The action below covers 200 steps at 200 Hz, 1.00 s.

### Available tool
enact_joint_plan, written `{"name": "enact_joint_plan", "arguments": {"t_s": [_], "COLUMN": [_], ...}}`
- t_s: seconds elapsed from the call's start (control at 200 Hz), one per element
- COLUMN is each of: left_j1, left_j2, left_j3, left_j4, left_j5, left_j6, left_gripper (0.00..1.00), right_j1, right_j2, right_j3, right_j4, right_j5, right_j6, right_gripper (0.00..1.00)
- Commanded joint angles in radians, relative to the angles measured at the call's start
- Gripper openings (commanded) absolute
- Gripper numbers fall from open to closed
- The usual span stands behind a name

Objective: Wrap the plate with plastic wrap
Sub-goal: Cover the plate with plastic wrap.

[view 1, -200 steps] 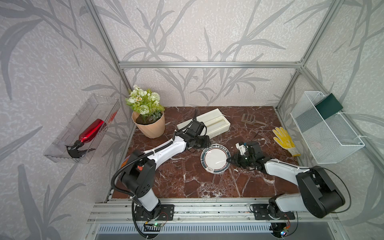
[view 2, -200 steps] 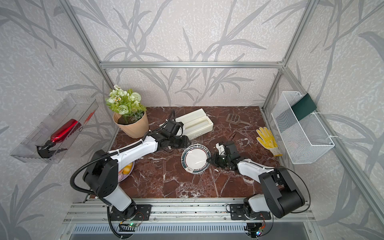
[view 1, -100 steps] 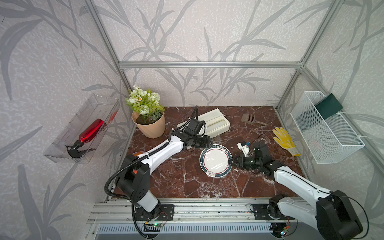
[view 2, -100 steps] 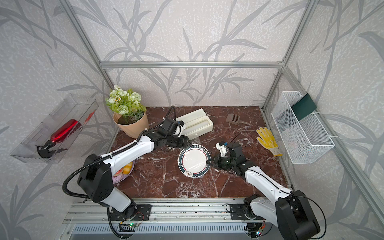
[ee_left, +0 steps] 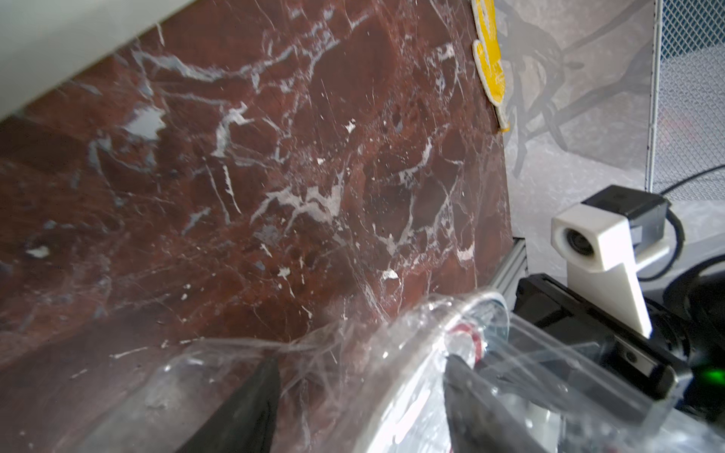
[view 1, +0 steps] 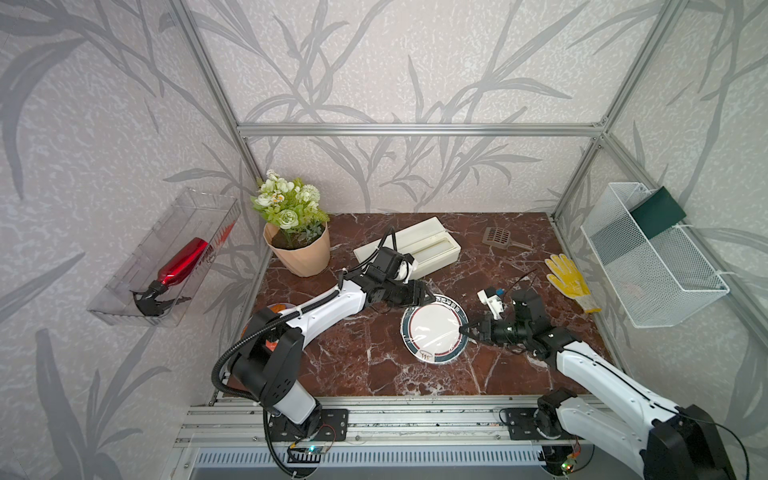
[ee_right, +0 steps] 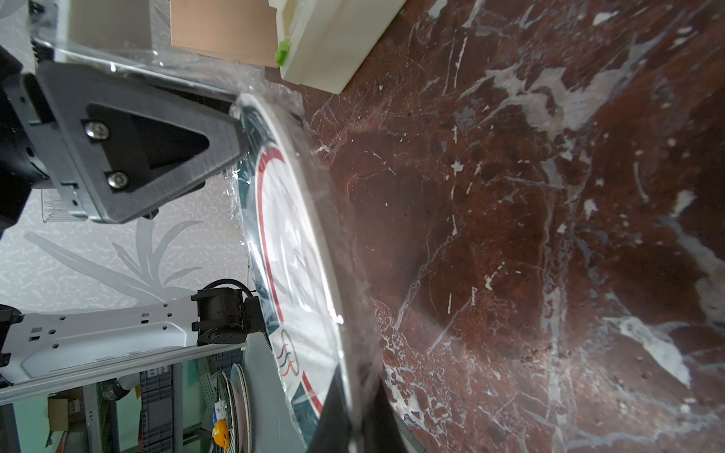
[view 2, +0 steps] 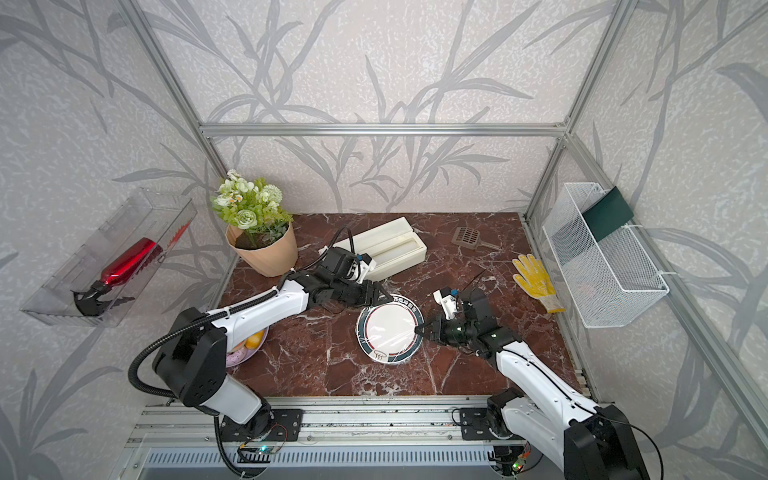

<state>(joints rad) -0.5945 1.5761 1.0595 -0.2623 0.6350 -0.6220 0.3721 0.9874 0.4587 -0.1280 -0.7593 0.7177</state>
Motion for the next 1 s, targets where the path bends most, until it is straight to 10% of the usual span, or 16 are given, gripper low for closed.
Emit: {"name": "enact_joint_plan", "arguments": {"t_s": [0.0,0.52,0.995], "left_j1": [0.001,0.041,0.037], "left_j2": [-0.062,-0.062,-0.087], "left_j3": [-0.028,-0.272,-0.341], "left_j4": [0.1,0.743,0.949], "left_j5": [0.103,0.337,0.361], "left_j6": [-0.078,-0.55,-0.689], "left_gripper": [0.66,0.53,0.45], "right_j1": [-0.006,-0.016,-0.016], "right_j2": [-0.022,-0.074,-0.103], "right_j3": [0.045,0.078,0.067], "right_j4": [0.001,-0.004,0.033], "right_j5": [-0.003,0.003,0.051], "right_j6": [-0.016,0.017,0.09], "right_gripper": [0.02,0.01,0.0]}}
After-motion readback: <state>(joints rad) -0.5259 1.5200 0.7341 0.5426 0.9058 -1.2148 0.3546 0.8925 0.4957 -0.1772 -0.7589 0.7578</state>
